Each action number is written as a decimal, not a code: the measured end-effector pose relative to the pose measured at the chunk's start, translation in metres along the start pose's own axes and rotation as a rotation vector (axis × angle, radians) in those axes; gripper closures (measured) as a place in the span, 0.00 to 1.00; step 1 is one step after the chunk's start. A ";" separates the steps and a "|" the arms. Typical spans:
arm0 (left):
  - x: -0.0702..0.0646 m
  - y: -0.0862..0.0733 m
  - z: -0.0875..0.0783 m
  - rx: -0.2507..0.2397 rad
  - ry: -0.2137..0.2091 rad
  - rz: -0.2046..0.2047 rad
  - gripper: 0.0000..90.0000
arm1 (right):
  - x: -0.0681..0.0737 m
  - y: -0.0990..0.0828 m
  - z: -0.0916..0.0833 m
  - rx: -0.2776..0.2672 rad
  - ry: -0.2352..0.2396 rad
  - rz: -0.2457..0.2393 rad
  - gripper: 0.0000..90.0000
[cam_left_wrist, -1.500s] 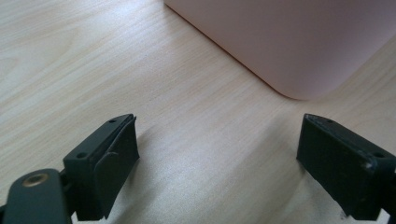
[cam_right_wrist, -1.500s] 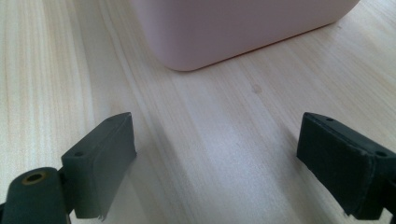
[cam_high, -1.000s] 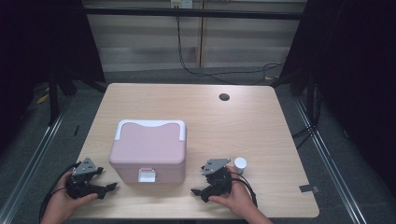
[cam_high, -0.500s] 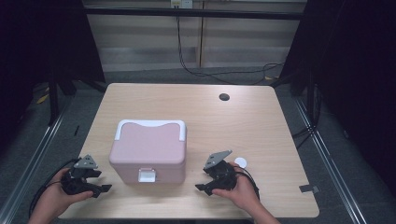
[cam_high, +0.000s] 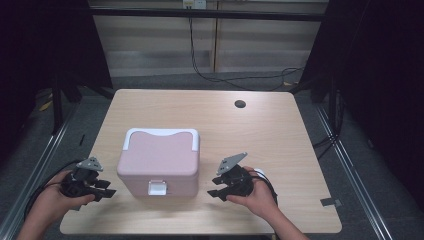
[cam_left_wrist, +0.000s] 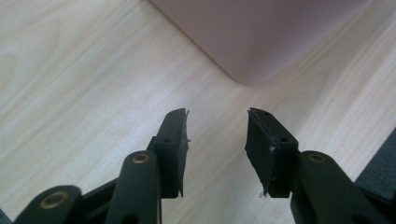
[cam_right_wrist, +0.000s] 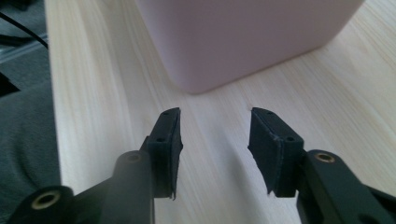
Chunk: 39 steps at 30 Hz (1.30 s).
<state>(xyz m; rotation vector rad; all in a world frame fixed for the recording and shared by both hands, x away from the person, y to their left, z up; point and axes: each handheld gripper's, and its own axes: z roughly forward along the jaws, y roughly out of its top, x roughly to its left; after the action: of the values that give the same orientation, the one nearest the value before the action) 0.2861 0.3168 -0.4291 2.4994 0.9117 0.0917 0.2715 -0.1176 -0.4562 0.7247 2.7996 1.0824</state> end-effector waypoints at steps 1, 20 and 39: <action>0.001 0.003 -0.003 0.014 -0.001 0.004 0.69 | 0.000 0.002 0.000 -0.003 -0.003 -0.006 0.64; 0.000 0.038 -0.025 0.071 -0.095 -0.026 1.00 | -0.002 0.032 -0.009 0.096 0.018 0.029 1.00; -0.009 0.060 -0.014 0.026 -0.101 0.009 1.00 | -0.001 0.039 -0.007 0.058 0.030 0.022 1.00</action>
<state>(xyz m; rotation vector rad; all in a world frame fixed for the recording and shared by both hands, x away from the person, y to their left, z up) 0.3114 0.2767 -0.3888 2.5074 0.8661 -0.0443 0.2870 -0.0978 -0.4256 0.7520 2.8654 1.0282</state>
